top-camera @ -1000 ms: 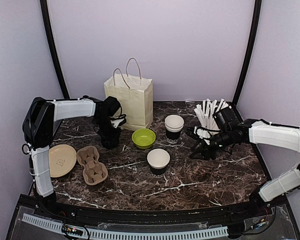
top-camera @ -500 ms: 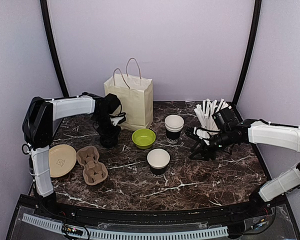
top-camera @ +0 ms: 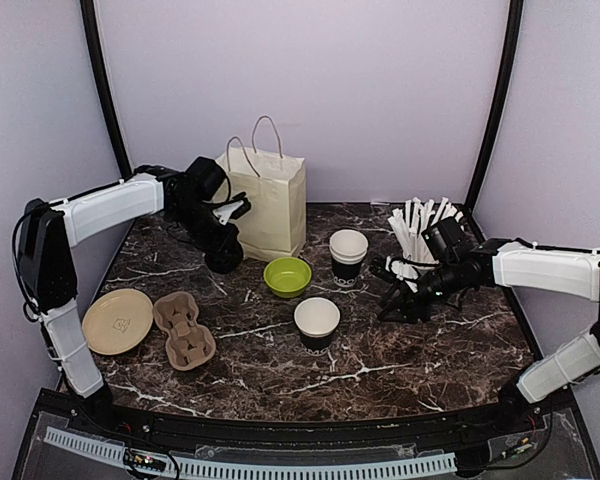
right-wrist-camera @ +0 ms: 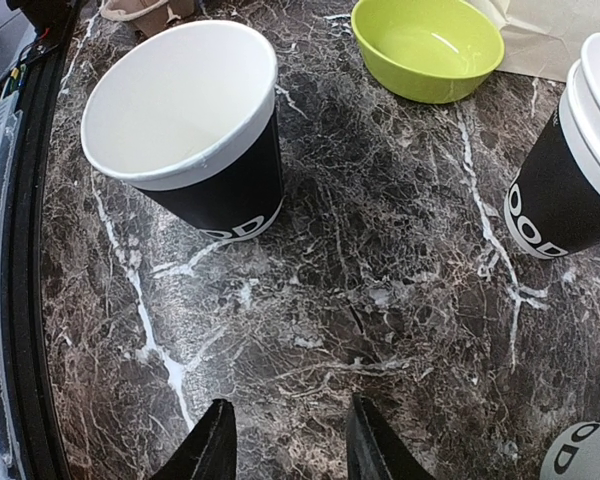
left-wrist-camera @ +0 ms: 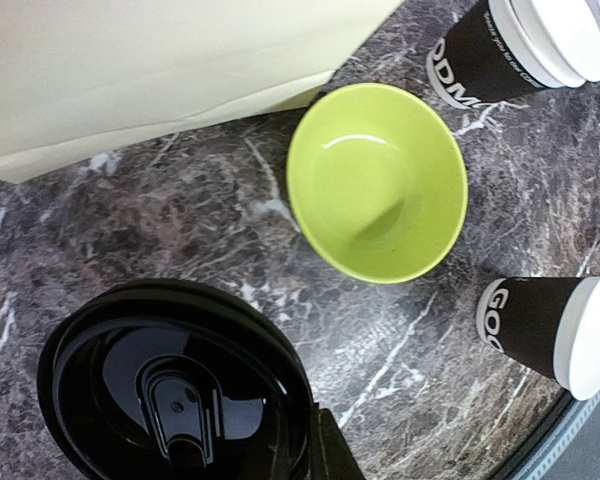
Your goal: Pack the takeout coffee
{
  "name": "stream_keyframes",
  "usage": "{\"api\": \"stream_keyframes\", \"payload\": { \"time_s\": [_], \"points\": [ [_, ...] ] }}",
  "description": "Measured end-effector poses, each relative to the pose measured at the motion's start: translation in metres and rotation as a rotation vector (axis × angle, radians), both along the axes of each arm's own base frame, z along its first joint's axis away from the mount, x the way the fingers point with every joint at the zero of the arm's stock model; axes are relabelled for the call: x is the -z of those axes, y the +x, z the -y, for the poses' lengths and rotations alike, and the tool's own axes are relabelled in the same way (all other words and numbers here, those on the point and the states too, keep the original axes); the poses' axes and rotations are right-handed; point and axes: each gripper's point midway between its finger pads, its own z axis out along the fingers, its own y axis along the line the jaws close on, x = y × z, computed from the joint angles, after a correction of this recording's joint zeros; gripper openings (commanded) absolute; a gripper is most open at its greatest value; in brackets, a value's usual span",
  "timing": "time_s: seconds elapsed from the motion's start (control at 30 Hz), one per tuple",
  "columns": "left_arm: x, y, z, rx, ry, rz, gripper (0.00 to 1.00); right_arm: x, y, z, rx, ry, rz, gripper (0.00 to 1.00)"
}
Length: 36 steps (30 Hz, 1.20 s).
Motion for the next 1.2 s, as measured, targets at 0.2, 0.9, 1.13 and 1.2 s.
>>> {"api": "stream_keyframes", "payload": {
  "time_s": [0.2,0.9,1.13,1.2],
  "points": [
    [0.010,0.002,-0.002,-0.009,0.021,-0.001,0.06,0.000,-0.002,-0.001,-0.005,0.006,-0.007,0.37],
    [-0.005,0.018,0.003,-0.075,-0.164,-0.048,0.05,-0.003,-0.006,-0.003,-0.022,0.016,-0.038,0.37],
    [-0.007,0.026,-0.004,-0.111,-0.195,-0.054,0.05,-0.004,-0.007,-0.005,-0.031,0.023,-0.058,0.37],
    [-0.007,0.027,-0.005,-0.115,-0.215,-0.067,0.04,-0.004,-0.008,-0.005,-0.032,0.023,-0.059,0.37]
  ]
}}
